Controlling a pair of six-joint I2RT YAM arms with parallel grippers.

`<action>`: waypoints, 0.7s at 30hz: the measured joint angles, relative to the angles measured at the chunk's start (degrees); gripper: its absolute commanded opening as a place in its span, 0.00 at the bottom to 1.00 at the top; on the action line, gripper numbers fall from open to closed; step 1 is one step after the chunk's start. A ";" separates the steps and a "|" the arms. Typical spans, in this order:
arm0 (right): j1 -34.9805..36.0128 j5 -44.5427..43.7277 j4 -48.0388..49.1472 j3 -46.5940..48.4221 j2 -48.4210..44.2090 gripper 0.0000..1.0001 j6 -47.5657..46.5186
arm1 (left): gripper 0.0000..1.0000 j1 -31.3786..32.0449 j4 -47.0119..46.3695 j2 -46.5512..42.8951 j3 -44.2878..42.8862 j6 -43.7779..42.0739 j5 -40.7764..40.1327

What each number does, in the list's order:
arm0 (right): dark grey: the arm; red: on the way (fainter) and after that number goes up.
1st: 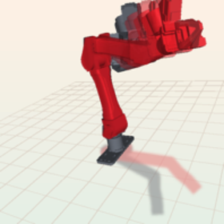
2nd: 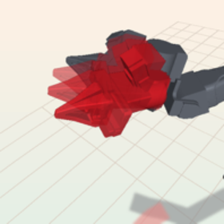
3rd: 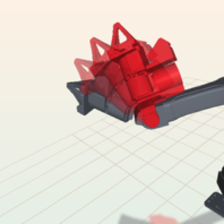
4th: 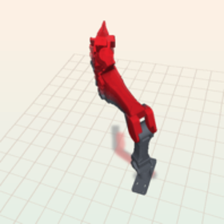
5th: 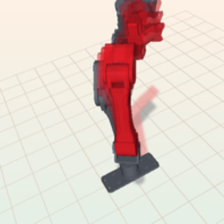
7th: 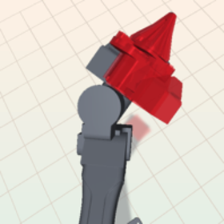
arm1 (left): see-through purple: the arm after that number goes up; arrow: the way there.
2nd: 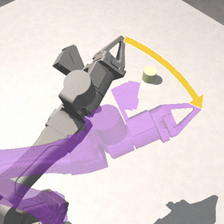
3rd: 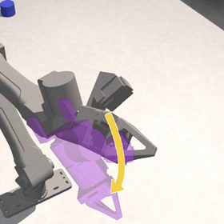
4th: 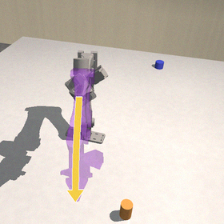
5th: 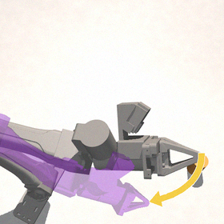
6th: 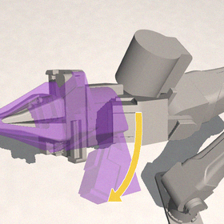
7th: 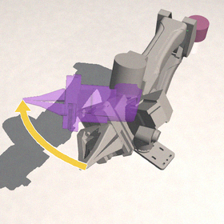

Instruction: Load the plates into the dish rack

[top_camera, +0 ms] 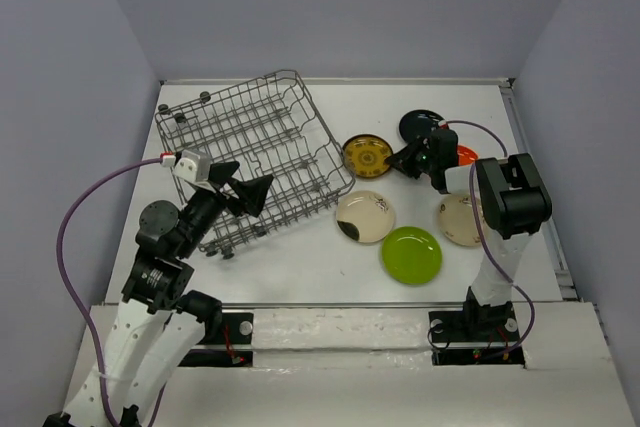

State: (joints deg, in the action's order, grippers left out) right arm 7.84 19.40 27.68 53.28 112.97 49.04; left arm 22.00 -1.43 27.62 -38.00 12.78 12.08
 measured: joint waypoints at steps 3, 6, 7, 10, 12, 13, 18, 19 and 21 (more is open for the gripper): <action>0.13 -1.14 -0.74 0.02 0.07 0.07 0.04 | 0.99 0.00 -0.02 -0.52 0.00 0.20 -0.15; 0.17 -3.23 -2.34 0.00 -0.68 0.07 -0.15 | 0.99 0.00 -0.04 -0.94 0.00 0.24 -0.20; 0.50 -4.46 -3.30 -0.15 -1.46 0.07 -0.46 | 0.99 0.00 -0.02 -1.07 0.00 0.24 -0.20; 0.94 -8.52 -7.39 -0.94 -5.01 0.07 -1.84 | 0.99 0.00 -0.04 -1.25 0.00 0.33 -0.22; 1.25 -11.06 -9.60 -0.96 -7.72 0.07 -2.99 | 0.99 0.00 -0.04 -1.29 0.00 0.42 -0.35; 1.68 -13.60 -11.74 -0.96 -10.21 0.07 -4.31 | 0.99 0.00 -0.02 -1.29 0.00 0.46 -0.42; 5.99 -27.39 -20.46 3.17 -21.51 0.07 -12.28 | 0.99 0.00 -0.02 -2.23 0.00 0.90 -1.49; 7.63 -30.45 -21.79 5.27 -22.88 0.07 -14.49 | 0.99 0.00 -0.02 -2.40 0.00 1.01 -1.95; 10.56 -35.87 -24.06 9.53 -23.98 0.07 -17.70 | 0.99 0.00 -0.02 -2.71 0.00 1.22 -2.82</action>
State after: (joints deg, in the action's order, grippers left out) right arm 18.39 -16.47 3.62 62.81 88.99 31.33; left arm 22.00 -1.45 24.91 -38.00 14.00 9.26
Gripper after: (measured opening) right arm 0.098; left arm 0.990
